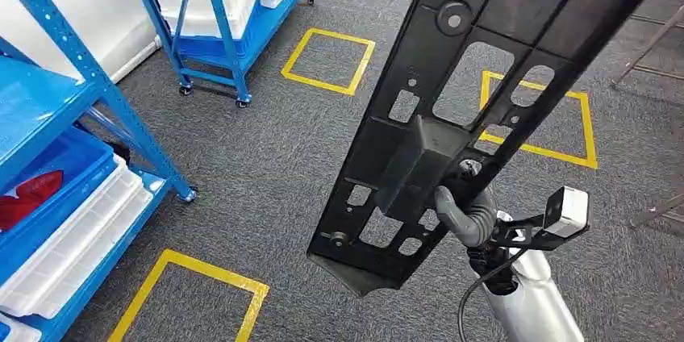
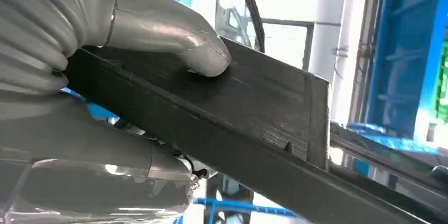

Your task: Take the parts from the cabinet and place them on the table.

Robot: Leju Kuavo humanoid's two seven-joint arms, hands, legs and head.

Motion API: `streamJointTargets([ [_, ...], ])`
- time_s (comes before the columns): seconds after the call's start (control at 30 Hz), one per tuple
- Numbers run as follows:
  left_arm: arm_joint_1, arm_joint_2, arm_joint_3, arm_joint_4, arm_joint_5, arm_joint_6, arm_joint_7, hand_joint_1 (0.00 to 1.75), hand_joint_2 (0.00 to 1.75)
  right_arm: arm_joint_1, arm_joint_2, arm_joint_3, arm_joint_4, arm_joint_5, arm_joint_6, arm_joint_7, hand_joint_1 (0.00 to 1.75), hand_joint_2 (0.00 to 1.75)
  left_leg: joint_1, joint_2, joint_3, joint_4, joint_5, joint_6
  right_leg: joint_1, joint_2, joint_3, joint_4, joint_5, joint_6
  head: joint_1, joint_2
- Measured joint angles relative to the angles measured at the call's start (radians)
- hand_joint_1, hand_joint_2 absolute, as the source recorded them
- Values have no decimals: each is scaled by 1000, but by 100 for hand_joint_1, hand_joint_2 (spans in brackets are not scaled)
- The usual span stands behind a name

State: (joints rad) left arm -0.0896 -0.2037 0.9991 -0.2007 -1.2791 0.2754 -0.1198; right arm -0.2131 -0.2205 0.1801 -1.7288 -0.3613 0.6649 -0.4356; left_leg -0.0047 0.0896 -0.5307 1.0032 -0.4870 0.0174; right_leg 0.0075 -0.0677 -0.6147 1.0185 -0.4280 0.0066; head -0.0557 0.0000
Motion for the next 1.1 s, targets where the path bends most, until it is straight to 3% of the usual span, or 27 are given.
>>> streamJointTargets([
  [0.1, -1, 0, 0, 0, 1, 0, 0, 0, 175, -2, 0, 0, 3, -1, -2, 2, 175, 175, 2, 27, 9, -6, -5, -13, 3, 36, -6, -1, 0, -14, 0, 0],
  [0.13, -2, 0, 0, 0, 0, 1, 0, 0, 175, -2, 0, 1, 3, 0, -3, 4, 175, 175, -1, 32, 13, -5, -11, -21, -5, 49, 2, -12, 5, -22, 0, 0],
  [0.17, -3, 0, 0, 0, 0, 1, 0, 0, 175, -3, 0, 2, 3, 0, -4, 5, 175, 175, 6, -19, 10, 12, -23, -26, -8, 57, 7, -18, 8, -26, 0, 0],
  [0.2, -3, 0, 0, 0, 0, 2, 0, 0, 175, -10, 0, 5, 4, 2, -5, 6, 175, 175, 7, -59, -12, 58, -53, -26, -11, 65, 8, -20, 8, -29, 0, 0],
  [0.23, -1, -1, 0, 0, 0, 2, 0, 0, 175, -14, -2, 9, 5, 2, -5, 7, 175, 175, 9, -76, -53, 143, -96, -27, -11, 75, 7, -19, 8, -35, 0, 0],
  [0.27, 2, -1, 0, 0, 0, 2, 0, 0, 175, -14, -2, 11, 7, 2, -5, 7, 175, 175, 9, -81, -96, 228, -132, -29, -9, 87, 7, -19, 7, -36, 0, 0],
  [0.3, 3, -1, 0, 0, 3, 2, 0, 0, 175, -13, -2, 13, 10, 2, -5, 7, 175, 175, 9, -81, -130, 292, -150, -30, -8, 100, 7, -18, 7, -37, 0, 0],
  [0.33, 0, -1, 0, 0, 3, 2, -1, 0, 175, -13, -2, 14, 13, 2, -5, 8, 175, 175, 9, -81, -146, 315, -145, -30, -9, 111, 7, -17, 7, -37, 0, 0],
  [0.37, -3, -1, 0, 0, 2, 3, 1, 0, 175, -14, -2, 14, 16, 2, -4, 8, 175, 175, 10, -82, -139, 289, -112, -30, -9, 125, 8, -15, 6, -36, 0, 0],
  [0.4, -3, -1, 0, 0, 2, 3, 2, 0, 175, -15, -2, 14, 18, 0, -2, 8, 175, 175, 12, -84, -114, 226, -67, -30, -10, 139, 8, -12, 6, -35, 0, 0],
  [0.43, -1, 0, 0, 0, 2, 3, 2, 0, 175, -16, -2, 15, 20, -2, -2, 8, 175, 175, 15, -99, -73, 130, -10, -29, -12, 154, 9, -7, 3, -31, 0, 0],
  [0.47, 1, 0, 0, 0, 2, 4, 2, 0, 175, -17, -2, 15, 20, -4, -2, 8, 175, 175, 19, -133, -41, 50, 28, -27, -13, 166, 6, 0, 0, -26, 0, 0],
  [0.5, 4, -1, 0, 0, 2, 3, 2, 0, 175, -20, -2, 14, 23, -5, -1, 7, 175, 175, 22, -176, -33, 28, 10, -28, -8, 178, -2, 8, -2, -20, 0, 0],
  [0.57, 3, -1, 0, 0, 2, 4, 2, 0, 175, -22, -2, 15, 27, -6, -1, 8, 175, 175, 18, -158, -31, 23, 10, -20, -15, 201, -14, 7, 4, -6, 0, 0],
  [0.6, 3, -1, 0, 0, 2, 4, 2, 0, 175, -20, -2, 15, 28, -7, -1, 7, 175, 175, 15, -147, -30, 21, 12, -13, -21, 213, -15, 3, 9, 3, 0, 0],
  [0.63, 2, -2, 0, 0, 0, 4, 2, 0, 175, -19, -2, 15, 28, -8, -1, 7, 175, 175, 18, -135, -26, 11, 18, -5, -18, 225, -15, -1, 12, 11, 0, 0],
  [0.67, 2, -3, 1, 0, 0, 4, 2, 0, 175, -18, -2, 15, 28, -8, -1, 7, 175, 175, 22, -117, -19, 0, 25, 4, -21, 194, -15, 8, 6, 11, 0, 0],
  [0.7, 1, -3, 0, 0, 0, 4, 1, 0, 175, -23, -2, 15, 29, -10, -1, 7, 175, 175, 20, -107, -16, -7, 27, 10, -14, 133, -31, 41, -18, 16, 0, 0],
  [0.73, 1, -3, 0, 0, -1, 4, 1, 0, 175, -27, -2, 15, 30, -11, -1, 7, 175, 175, 17, -94, -16, -8, 27, 12, -14, 102, -66, 107, -55, 21, 0, 0],
  [0.8, 6, -3, 1, 0, -1, 4, 2, 0, 175, -23, 2, 15, 33, -12, -1, 7, 175, 175, 13, -64, -17, -8, 24, 15, -20, 79, -150, 274, -122, 30, 0, 0],
  [0.83, 6, -3, 1, 0, -1, 4, 2, 0, 175, -21, 2, 15, 36, -12, -1, 7, 175, 175, 12, -50, -17, -7, 22, 16, -23, 77, -171, 312, -126, 33, 0, 0],
  [0.87, 5, -3, 0, 0, -1, 4, 2, 0, 175, -19, 2, 15, 39, -12, -1, 7, 175, 175, 11, -37, -16, -7, 21, 14, -24, 75, -165, 297, -107, 34, 0, 0],
  [0.93, 3, -3, 1, 0, 0, 3, 2, 0, 175, -20, 2, 15, 40, -12, -1, 7, 175, 175, 11, -15, -11, -7, 16, 10, -23, 61, -86, 150, -31, 31, 0, 0],
  [0.97, 3, -4, 0, 0, 1, 3, 2, 0, 175, -23, 2, 15, 40, -13, 0, 7, 175, 175, 10, -5, -6, -7, 13, 6, -20, 27, -30, 53, 5, 25, 0, 0],
  [1.0, 3, -4, 0, 0, 2, 3, 1, 0, 175, -29, 2, 16, 40, -13, -1, 8, 175, 175, 4, 2, -3, -6, 8, 0, -9, -32, -1, -6, -3, 16, 0, 0],
  [1.03, 2, -5, 1, 0, 3, 3, 1, 0, 175, -32, 2, 17, 40, -12, -1, 10, 175, 175, -1, 10, -1, -5, 4, -5, -4, -13, -2, -6, 2, 2, 0, 0],
  [1.1, 2, -6, 1, 0, 7, 3, 1, 0, 175, -35, 2, 17, 40, -12, -1, 12, 175, 175, 2, 29, 5, -8, 0, -15, 0, 7, -6, -2, -4, -8, 0, 0],
])
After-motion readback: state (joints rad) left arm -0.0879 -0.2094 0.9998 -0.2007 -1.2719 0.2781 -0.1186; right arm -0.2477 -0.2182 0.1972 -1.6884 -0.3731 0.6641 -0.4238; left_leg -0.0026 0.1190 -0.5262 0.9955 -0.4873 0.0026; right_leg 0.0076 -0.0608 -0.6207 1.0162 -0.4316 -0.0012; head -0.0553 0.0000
